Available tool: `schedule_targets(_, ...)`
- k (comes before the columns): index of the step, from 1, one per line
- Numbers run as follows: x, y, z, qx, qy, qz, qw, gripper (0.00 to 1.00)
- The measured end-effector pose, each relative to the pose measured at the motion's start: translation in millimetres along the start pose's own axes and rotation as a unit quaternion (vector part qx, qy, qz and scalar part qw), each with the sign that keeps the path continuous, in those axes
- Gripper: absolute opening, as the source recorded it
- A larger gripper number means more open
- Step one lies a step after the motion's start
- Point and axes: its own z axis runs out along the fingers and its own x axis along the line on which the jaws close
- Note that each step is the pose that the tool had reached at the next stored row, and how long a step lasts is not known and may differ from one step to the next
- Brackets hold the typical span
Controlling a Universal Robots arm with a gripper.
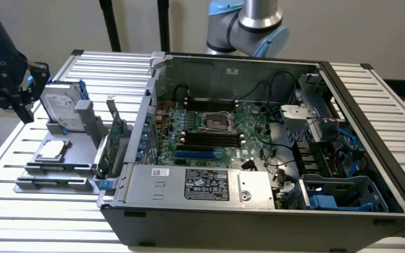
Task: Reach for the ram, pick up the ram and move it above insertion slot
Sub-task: 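Pick up the ram and move it above insertion slot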
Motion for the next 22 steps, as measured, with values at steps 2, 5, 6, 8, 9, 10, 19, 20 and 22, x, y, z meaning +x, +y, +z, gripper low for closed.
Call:
schedule_targets(2, 0.0, 0.0, 0.5, -0.0001, 0.0009, -0.015, 0.9999, 0.11)
schedule_targets(5, 0.0, 0.0, 1.3, -0.0001, 0.0022, -0.038, 0.9993, 0.11)
schedule_targets(6, 0.0, 0.0, 1.6, -0.0002, 0.0025, -0.045, 0.999, 0.11)
schedule_targets(8, 0.0, -0.1, 2.0, -0.0002, 0.0034, -0.061, 0.9982, 0.11)
schedule_targets(9, 0.0, -0.1, 2.2, -0.0002, 0.0039, -0.069, 0.9976, 0.11)
schedule_targets(10, 0.0, -0.1, 2.4, -0.0002, 0.0043, -0.077, 0.9971, 0.11)
schedule_targets(19, 0.0, -0.1, 3.4, 0.0002, 0.0079, -0.157, 0.9875, 0.11)
schedule_targets(20, 0.0, -0.2, 3.6, 0.0003, 0.0082, -0.166, 0.9861, 0.11)
schedule_targets(22, 0.0, -0.2, 3.9, 0.0004, 0.0089, -0.184, 0.9828, 0.11)
